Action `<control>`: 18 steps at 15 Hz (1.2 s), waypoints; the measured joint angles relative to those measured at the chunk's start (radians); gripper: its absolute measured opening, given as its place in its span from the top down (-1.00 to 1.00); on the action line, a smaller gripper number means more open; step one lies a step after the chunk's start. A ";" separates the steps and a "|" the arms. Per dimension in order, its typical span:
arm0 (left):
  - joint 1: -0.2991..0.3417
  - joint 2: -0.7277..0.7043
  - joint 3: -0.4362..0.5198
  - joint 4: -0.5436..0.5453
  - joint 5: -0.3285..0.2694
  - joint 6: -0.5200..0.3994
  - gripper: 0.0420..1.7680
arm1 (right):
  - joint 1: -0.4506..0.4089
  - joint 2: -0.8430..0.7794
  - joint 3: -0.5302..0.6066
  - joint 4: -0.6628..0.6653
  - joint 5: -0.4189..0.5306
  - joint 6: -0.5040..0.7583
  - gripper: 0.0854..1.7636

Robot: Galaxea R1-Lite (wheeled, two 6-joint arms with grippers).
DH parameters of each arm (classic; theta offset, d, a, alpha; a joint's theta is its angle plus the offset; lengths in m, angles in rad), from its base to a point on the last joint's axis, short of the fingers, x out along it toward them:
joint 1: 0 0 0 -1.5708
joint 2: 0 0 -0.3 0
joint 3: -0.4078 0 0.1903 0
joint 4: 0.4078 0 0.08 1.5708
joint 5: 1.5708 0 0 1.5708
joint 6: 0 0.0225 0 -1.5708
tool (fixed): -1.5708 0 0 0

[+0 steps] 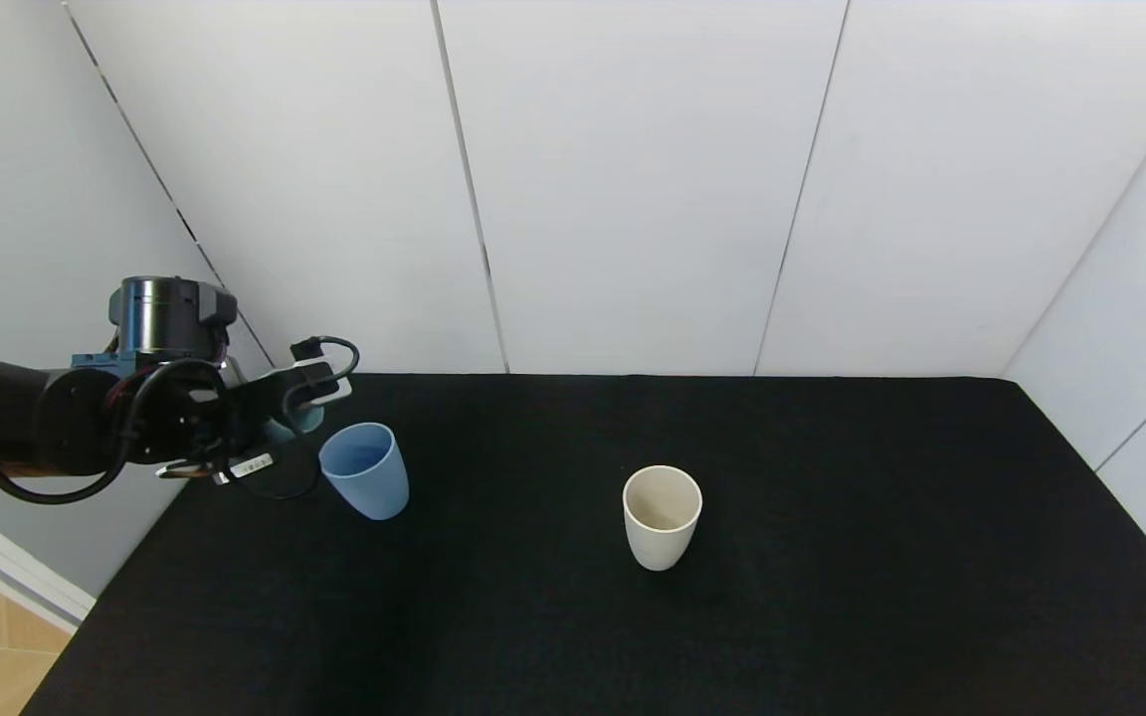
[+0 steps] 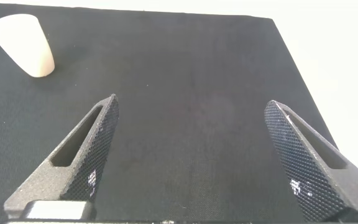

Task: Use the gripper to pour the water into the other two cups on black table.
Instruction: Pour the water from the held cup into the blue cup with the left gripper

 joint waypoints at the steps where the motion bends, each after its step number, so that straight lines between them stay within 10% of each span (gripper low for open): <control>1: -0.004 0.000 -0.001 0.000 0.011 0.013 -0.28 | 0.000 0.000 0.000 0.000 0.000 0.000 -0.94; 18: -0.026 -0.004 -0.016 -0.002 0.060 0.109 -0.28 | 0.000 0.000 0.000 0.000 0.000 0.000 -0.94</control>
